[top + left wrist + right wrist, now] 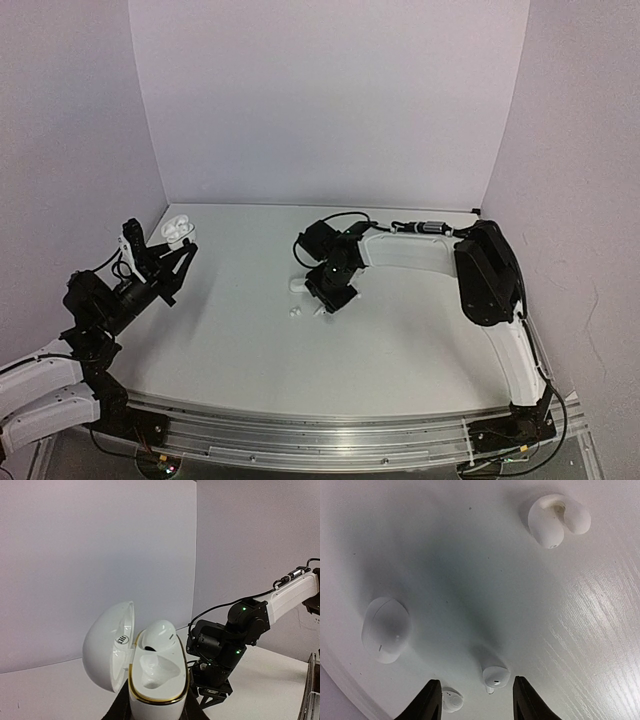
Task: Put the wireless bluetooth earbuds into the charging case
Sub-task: Pick up the left earbud from the center of the board.
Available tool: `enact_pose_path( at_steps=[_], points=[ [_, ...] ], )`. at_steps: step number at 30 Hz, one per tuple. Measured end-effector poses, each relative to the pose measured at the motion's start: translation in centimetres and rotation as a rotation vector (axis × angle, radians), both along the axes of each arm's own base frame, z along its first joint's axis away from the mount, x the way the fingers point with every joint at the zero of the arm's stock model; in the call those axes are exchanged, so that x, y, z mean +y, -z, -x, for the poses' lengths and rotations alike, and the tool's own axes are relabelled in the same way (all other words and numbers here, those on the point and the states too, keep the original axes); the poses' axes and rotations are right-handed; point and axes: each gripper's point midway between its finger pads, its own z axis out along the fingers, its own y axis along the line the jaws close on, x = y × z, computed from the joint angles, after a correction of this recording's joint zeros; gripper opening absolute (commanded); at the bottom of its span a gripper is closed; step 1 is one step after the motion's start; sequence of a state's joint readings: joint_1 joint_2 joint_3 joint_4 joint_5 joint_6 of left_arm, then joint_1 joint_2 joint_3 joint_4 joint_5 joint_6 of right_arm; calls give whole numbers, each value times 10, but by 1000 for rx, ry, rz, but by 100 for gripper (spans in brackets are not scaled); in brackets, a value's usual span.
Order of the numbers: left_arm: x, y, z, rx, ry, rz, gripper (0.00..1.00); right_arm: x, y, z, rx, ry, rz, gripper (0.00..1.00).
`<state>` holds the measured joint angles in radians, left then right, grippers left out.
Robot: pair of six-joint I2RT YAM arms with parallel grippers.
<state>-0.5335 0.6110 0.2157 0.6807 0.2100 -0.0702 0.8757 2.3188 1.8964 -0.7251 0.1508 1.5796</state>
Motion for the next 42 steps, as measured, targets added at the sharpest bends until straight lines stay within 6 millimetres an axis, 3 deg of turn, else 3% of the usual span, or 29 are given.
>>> enact_pose_path(
  at_steps=[14,24,34,37,42],
  points=[
    [2,-1,-1,3,-4,8,0,3,11,4,32,-7,-5,33],
    [2,-1,-1,3,-3,9,0,3,15,5,46,-19,-6,32],
    [4,-2,-1,1,-7,13,0,4,19,5,43,-49,1,24],
    [4,-2,-1,1,-8,14,0,4,19,5,41,-58,4,14],
    [4,-2,-1,3,-7,16,0,5,18,2,28,-80,0,11]
  ],
)
